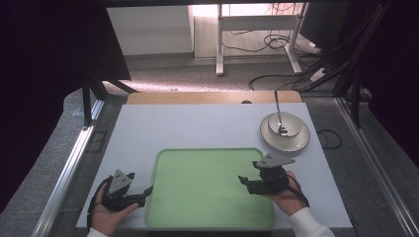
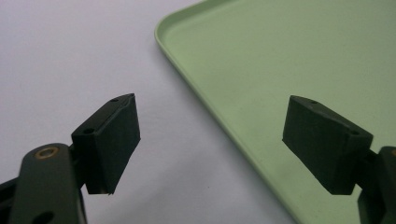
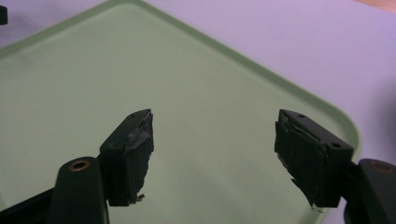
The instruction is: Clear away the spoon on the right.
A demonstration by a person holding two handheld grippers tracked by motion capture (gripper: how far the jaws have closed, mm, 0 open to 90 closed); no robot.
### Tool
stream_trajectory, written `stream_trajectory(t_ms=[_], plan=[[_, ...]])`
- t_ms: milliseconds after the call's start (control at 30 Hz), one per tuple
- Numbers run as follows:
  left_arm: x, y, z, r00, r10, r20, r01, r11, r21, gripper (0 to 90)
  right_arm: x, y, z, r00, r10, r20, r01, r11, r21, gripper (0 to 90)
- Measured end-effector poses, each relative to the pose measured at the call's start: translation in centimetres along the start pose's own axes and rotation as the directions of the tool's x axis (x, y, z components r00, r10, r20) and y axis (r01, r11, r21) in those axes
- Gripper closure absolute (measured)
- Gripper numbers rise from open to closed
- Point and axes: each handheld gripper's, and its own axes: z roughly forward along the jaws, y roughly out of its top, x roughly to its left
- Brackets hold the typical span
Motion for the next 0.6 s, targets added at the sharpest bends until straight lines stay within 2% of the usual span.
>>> stream_trajectory(t_ms=[167, 267, 367, 400, 600], plan=[[0.0, 0.2, 0.1, 1.0, 0.002, 0.001, -0.002, 1.0, -0.002, 18.5, -0.5, 0.8, -0.3, 0.9995, 0.019, 0.024, -0.019, 0.999, -0.027, 29.5], [-0.1, 0.2, 0.3, 0.9999, 0.012, 0.006, -0.012, 0.9999, 0.005, 18.4, -0.9, 1.2, -0.6, 0.9994, 0.033, 0.01, -0.033, 0.999, -0.027, 30.8], [-0.1, 0.2, 0.1, 0.9999, 0.01, 0.006, -0.01, 0.9999, -0.004, 18.3, -1.2, 1.3, -0.9, 0.999, 0.04, 0.019, -0.04, 0.999, -0.032, 30.8], [-0.1, 0.2, 0.0, 0.9999, 0.01, 0.006, -0.01, 0.9999, -0.007, 18.3, -1.4, 1.4, -1.1, 0.9982, 0.057, 0.021, -0.056, 0.998, -0.039, 30.8], [0.0, 0.3, 0.1, 1.0, 0.005, 0.0, -0.005, 1.0, -0.005, 18.3, -2.2, 2.2, -1.3, 0.9975, 0.056, 0.042, -0.054, 0.997, -0.046, 31.5]])
